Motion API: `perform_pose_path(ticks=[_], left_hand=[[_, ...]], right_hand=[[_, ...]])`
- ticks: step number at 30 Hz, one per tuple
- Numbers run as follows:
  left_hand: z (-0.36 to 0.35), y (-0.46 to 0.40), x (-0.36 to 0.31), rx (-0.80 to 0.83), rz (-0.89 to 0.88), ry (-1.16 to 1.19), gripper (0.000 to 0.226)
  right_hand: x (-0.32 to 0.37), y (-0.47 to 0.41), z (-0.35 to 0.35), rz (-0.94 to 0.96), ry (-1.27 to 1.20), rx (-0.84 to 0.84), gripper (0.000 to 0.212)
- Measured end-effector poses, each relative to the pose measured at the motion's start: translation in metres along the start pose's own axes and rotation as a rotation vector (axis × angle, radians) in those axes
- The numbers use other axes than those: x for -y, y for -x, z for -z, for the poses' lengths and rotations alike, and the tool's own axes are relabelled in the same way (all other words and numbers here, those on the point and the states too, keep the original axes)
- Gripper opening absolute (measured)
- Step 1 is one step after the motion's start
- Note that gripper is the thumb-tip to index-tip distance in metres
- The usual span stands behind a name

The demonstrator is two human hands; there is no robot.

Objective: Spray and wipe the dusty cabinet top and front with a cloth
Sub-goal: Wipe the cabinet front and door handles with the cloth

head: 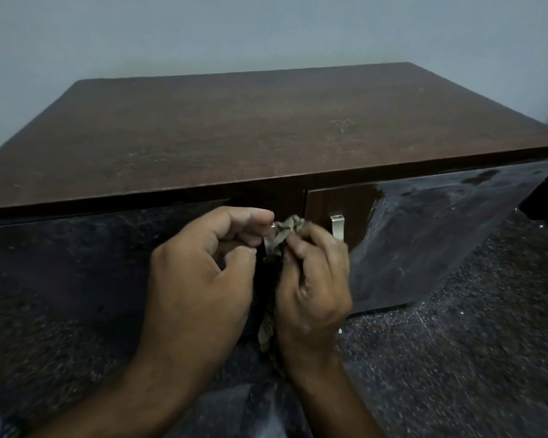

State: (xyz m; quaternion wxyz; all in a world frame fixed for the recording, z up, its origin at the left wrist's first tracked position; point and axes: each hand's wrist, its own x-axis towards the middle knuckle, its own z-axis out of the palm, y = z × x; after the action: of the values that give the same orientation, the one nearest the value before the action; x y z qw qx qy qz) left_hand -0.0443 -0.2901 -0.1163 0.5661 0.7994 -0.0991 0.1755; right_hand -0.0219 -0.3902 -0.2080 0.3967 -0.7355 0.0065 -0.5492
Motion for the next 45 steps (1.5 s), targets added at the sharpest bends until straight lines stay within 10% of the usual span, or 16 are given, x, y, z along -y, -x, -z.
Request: perform_pose_path(ticks=[22, 30, 45], left_hand=[[0.011, 0.004, 0.005, 0.025, 0.057, -0.06, 0.045], [0.016, 0.003, 0.003, 0.038, 0.1, -0.093, 0.043], [0.014, 0.005, -0.003, 0.014, 0.12, -0.132, 0.037]], right_hand=[[0.008, -0.041, 0.01, -0.003, -0.005, -0.076, 0.008], [-0.019, 0.018, 0.021, -0.018, 0.073, 0.269, 0.016], [0.01, -0.011, 0.04, -0.208, -0.088, 0.055, 0.017]])
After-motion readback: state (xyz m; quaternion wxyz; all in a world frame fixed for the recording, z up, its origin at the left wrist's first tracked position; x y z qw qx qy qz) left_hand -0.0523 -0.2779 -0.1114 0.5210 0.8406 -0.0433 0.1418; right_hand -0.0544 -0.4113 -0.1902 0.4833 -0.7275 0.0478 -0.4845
